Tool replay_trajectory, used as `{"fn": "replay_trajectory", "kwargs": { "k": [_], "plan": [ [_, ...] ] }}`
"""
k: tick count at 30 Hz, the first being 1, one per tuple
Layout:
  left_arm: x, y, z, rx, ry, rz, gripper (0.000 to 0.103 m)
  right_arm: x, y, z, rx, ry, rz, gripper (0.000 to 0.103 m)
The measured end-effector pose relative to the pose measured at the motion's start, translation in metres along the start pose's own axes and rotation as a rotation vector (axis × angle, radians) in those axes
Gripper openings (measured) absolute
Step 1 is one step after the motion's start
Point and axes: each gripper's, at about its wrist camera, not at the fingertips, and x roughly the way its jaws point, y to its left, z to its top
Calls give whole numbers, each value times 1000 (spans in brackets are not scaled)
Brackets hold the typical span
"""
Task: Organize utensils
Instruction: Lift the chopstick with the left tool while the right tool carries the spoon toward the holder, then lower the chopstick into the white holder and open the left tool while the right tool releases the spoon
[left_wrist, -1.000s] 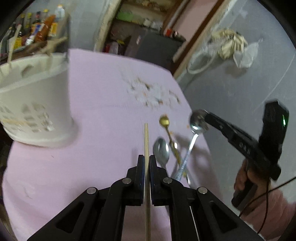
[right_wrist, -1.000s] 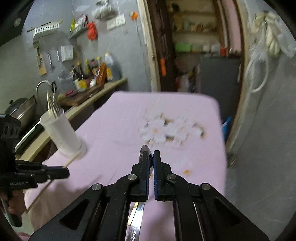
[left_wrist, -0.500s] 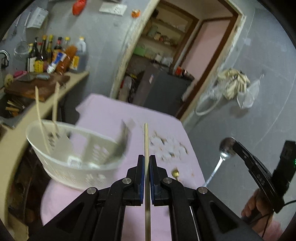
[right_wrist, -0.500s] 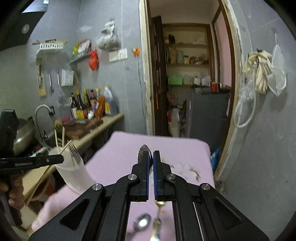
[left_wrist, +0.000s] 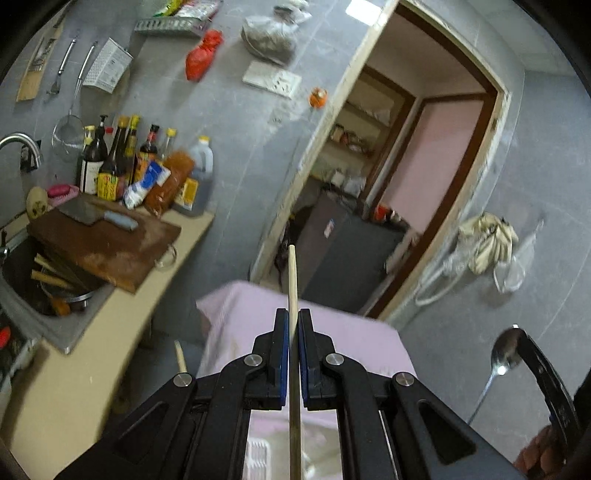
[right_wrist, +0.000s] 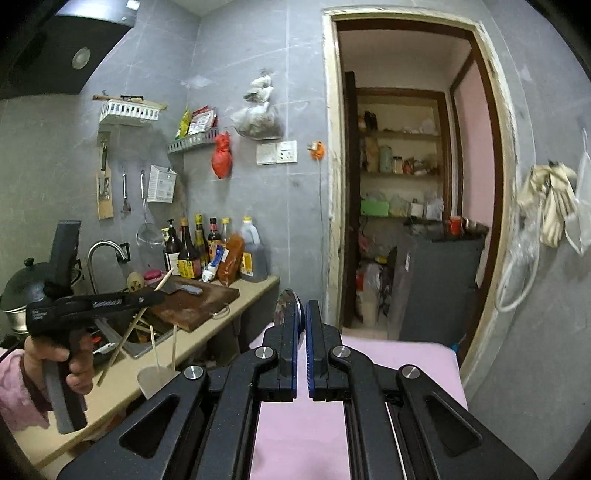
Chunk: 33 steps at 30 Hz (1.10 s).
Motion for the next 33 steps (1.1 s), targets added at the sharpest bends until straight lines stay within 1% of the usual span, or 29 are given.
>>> {"fn": "replay_trajectory", "kwargs": {
  "k": [3,6,11,15,19,23,28,33],
  "plan": [
    [11,11,11,-3,-27,-12,5,10,20,6,-35,-5,-29,4],
    [27,23,18,-8,-36,-27,5,19,39,9,-73,-4,-75,4],
    [53,36,18,-18,-36,-35,5,32,65,7,-150,12,-141,4],
    [66,42,14,-21,-30,-23,5,44,85,2,-224,36,-153,4],
    [70,49,9,-27,-25,-3,5,53,101,-1,-280,53,-154,4],
    [67,52,1,5,-28,19,5,60,112,-9,-303,78,-149,4],
    [63,50,-7,43,-42,13,5,65,119,-20,-324,107,-154,4],
    [54,47,-15,86,-35,1,5,68,123,-26,-336,129,-158,4]
  ]
}}
